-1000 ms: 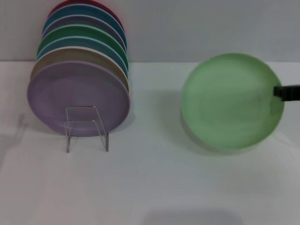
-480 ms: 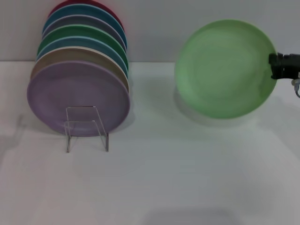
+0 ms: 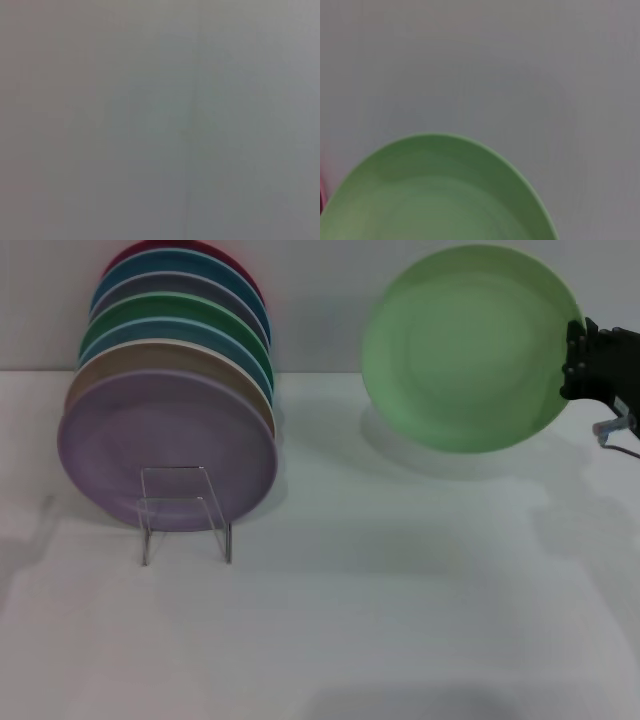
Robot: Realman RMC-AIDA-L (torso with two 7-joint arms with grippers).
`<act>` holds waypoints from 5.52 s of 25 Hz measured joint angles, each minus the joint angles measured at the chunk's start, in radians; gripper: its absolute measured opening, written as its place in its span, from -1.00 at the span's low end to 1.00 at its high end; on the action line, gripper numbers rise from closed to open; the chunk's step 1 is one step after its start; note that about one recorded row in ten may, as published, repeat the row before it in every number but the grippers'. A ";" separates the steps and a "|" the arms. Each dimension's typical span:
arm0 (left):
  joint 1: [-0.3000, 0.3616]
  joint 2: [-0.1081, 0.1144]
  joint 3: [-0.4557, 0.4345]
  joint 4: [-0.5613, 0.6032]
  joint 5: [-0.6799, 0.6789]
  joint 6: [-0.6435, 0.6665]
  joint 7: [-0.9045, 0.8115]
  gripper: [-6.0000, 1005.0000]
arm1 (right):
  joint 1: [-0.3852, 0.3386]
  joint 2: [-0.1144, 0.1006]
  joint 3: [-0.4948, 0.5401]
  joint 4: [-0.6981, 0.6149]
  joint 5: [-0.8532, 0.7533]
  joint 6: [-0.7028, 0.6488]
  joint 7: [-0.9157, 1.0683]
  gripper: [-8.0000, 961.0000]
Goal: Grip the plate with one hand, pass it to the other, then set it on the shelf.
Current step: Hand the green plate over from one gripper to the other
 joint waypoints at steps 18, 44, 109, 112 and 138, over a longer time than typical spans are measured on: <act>0.055 -0.006 0.351 -0.009 0.002 0.057 -0.054 0.63 | -0.012 -0.001 -0.475 -0.507 0.072 -1.019 0.010 -0.94; 0.048 -0.007 0.599 -0.021 0.001 -0.069 0.012 0.63 | 0.096 0.007 -1.155 -0.413 0.772 -1.342 -0.367 -0.95; -0.020 -0.005 0.611 -0.062 -0.007 -0.197 0.057 -0.60 | 0.220 0.006 -1.255 -0.357 0.912 -1.298 -0.517 -0.94; -0.020 -0.004 0.610 -0.062 -0.007 -0.196 0.057 -0.70 | 0.219 0.006 -1.256 -0.357 0.909 -1.299 -0.517 -0.94; -0.002 -0.002 0.582 -0.049 -0.005 -0.175 0.117 -0.87 | 0.221 -0.003 -1.276 -0.361 0.884 -1.314 -0.517 -0.69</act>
